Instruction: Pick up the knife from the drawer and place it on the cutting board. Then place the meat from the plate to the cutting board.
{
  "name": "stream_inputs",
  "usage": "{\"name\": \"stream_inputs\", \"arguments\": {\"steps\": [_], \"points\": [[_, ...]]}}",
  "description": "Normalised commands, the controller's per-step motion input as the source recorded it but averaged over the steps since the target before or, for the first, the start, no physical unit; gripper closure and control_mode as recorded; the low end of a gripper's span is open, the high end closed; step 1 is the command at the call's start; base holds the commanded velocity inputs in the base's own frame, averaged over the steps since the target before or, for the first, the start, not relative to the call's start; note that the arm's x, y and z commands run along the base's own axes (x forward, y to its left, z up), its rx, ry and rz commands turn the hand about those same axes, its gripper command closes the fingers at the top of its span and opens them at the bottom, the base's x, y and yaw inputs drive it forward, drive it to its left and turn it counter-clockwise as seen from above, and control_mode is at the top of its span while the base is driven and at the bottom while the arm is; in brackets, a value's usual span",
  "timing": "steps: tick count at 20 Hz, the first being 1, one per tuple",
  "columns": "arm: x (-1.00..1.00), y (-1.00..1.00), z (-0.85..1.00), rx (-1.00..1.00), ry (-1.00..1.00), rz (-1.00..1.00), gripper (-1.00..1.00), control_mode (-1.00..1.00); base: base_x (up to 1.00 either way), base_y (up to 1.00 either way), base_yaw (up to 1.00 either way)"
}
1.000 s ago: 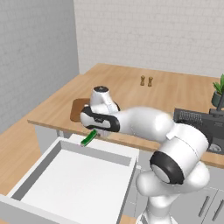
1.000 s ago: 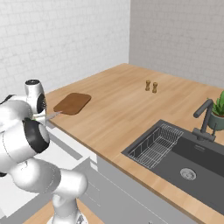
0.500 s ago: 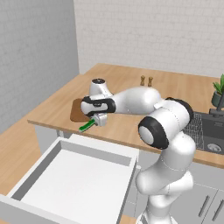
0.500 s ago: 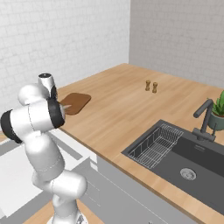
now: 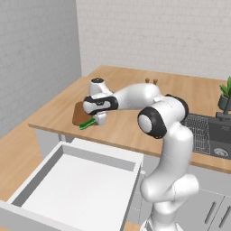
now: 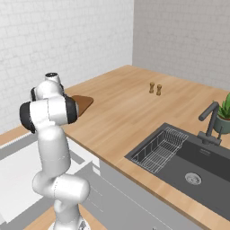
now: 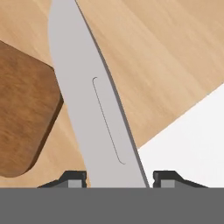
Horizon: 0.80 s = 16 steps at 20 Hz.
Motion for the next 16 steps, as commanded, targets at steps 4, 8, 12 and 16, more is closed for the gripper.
{"name": "stream_inputs", "arguments": {"steps": [4, 8, 12, 16], "points": [[0.30, 0.00, -0.11, 0.00, -0.04, -0.07, 1.00, -1.00, 0.00, 0.00, 0.00], [0.34, 0.00, -0.13, 0.01, 0.00, -0.07, 1.00, -1.00, 0.00, 0.00, 0.00], [0.27, 0.00, -0.31, 0.00, -0.02, -0.05, 1.00, -1.00, 0.00, 0.00, 0.00], [0.41, -0.07, -0.41, 0.00, -0.03, -0.04, 1.00, -1.00, 0.00, 0.00, 0.00]]}}
